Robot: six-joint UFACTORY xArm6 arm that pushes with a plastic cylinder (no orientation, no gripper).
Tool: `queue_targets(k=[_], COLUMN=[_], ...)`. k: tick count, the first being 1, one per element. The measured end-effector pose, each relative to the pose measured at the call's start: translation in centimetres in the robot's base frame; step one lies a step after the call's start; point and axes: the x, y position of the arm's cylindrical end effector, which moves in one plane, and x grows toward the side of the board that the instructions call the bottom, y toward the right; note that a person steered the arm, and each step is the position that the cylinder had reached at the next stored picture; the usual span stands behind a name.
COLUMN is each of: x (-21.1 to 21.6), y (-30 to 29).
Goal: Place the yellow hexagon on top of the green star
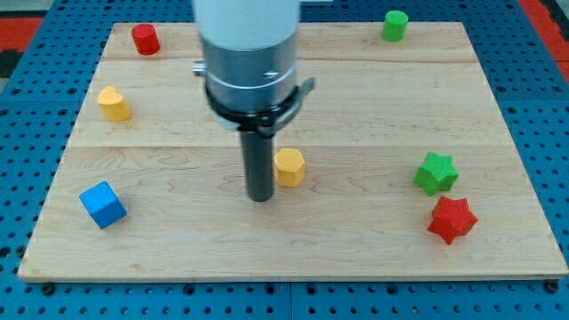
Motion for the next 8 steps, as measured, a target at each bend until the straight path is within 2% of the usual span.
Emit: queue_targets(k=[2, 3, 4, 5, 6, 8], x=[-3.2, -5.6, -5.8, -3.7, -3.6, -6.1], y=[2.2, 6.8, 11.1, 9.1, 11.0, 18.6])
